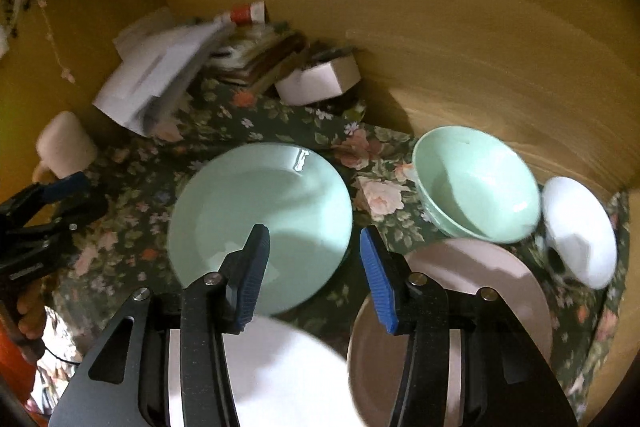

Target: Organize plates and bowls

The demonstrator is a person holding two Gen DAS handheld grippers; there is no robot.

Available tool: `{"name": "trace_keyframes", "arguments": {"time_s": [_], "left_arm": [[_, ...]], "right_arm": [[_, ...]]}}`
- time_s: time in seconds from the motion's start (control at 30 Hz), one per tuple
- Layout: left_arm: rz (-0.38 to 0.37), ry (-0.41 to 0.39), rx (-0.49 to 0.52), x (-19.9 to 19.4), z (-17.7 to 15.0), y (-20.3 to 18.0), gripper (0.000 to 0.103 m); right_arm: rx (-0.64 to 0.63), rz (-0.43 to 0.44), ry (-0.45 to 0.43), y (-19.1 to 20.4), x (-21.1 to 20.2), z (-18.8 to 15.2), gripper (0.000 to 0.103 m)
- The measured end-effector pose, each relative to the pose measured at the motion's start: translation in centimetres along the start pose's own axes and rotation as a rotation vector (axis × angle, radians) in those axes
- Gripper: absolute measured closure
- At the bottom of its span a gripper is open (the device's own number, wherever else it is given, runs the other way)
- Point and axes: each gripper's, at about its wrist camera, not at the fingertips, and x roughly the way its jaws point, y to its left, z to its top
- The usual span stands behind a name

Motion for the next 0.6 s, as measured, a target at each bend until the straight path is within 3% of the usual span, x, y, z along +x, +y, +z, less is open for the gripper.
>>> {"name": "trace_keyframes", "arguments": {"time_s": [0.33,0.6], "left_arm": [[-0.037,0.11,-0.001,4.8,-0.4,0.7,0.027],[-0.073,0.153,0.002,6.9,-0.4,0.8,0.027]], "right_arm": [[-0.049,-0.033,0.178,-0.9,6.6,2.1,0.06],[-0.07,-0.049,0.291,-1.0,9.4,2.7,0.077]]}}
